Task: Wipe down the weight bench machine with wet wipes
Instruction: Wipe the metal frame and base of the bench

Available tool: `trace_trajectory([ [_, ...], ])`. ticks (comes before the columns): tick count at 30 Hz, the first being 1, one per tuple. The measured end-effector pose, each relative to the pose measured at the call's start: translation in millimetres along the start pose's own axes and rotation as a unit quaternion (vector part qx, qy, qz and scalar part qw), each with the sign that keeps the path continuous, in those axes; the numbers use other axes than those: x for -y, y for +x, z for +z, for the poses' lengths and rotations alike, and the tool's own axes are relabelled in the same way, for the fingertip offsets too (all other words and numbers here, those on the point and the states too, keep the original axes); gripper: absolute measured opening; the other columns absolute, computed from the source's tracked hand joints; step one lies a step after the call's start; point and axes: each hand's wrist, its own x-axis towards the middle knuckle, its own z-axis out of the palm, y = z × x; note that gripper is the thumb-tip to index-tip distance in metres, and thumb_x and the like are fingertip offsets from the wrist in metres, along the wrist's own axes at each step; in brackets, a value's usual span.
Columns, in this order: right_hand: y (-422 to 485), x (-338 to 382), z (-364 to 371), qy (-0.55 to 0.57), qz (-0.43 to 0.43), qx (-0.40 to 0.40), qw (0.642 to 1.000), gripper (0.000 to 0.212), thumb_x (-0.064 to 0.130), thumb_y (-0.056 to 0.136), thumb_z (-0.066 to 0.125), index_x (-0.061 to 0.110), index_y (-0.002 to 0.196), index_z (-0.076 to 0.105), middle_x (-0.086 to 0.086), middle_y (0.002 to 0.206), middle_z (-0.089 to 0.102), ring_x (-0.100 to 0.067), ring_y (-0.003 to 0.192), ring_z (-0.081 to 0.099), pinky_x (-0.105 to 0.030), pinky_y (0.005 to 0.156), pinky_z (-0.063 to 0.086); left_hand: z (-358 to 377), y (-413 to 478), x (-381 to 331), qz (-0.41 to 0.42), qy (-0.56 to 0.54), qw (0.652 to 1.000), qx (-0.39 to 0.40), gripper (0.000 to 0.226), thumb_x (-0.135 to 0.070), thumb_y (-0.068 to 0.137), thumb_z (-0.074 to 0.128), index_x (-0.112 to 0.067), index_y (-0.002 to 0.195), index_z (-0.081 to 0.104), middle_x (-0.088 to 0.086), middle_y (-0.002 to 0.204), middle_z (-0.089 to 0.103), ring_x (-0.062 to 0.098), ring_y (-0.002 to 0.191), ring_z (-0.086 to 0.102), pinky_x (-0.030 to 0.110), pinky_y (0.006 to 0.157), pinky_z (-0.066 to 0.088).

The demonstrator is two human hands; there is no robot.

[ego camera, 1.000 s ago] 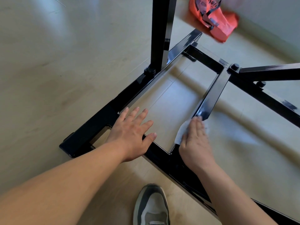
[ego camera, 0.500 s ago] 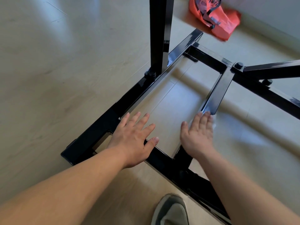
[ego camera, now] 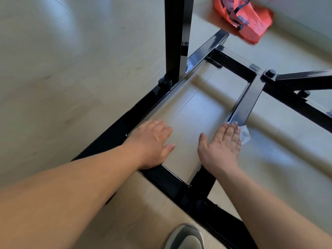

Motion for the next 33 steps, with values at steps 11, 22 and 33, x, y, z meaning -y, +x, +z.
trace_trajectory([
  [11,38,-29,-24,0.010,-0.006,-0.006,1.000,0.087,0.058,0.105,0.022,-0.002,0.161,-0.010,-0.020,0.168,-0.022,-0.026,0.157,-0.020,-0.039,0.128,-0.009,-4,11,-8,-0.091,-0.088,0.992,0.001,0.084,-0.082,0.092,0.022,-0.031,0.159,0.026,-0.006,0.162,0.034,0.017,0.149,0.032,0.041,0.119,0.031],
  [22,104,-25,-46,0.008,-0.012,-0.013,1.000,0.082,0.056,0.107,0.023,0.002,0.163,-0.005,-0.014,0.171,-0.017,-0.022,0.157,-0.020,-0.035,0.126,-0.014,-5,12,-7,-0.107,-0.071,0.992,0.017,0.087,-0.084,0.091,0.016,-0.033,0.161,0.016,-0.007,0.169,0.021,0.015,0.153,0.024,0.037,0.123,0.024],
  [33,52,6,-18,-0.094,-0.093,0.030,0.991,0.089,0.068,0.102,0.011,0.006,0.163,-0.005,-0.010,0.171,-0.020,-0.020,0.156,-0.026,-0.035,0.120,-0.021,-6,14,-6,-0.094,-0.099,0.991,-0.015,0.088,-0.084,0.091,0.020,-0.030,0.161,0.021,-0.006,0.166,0.027,0.015,0.151,0.029,0.037,0.121,0.028],
])
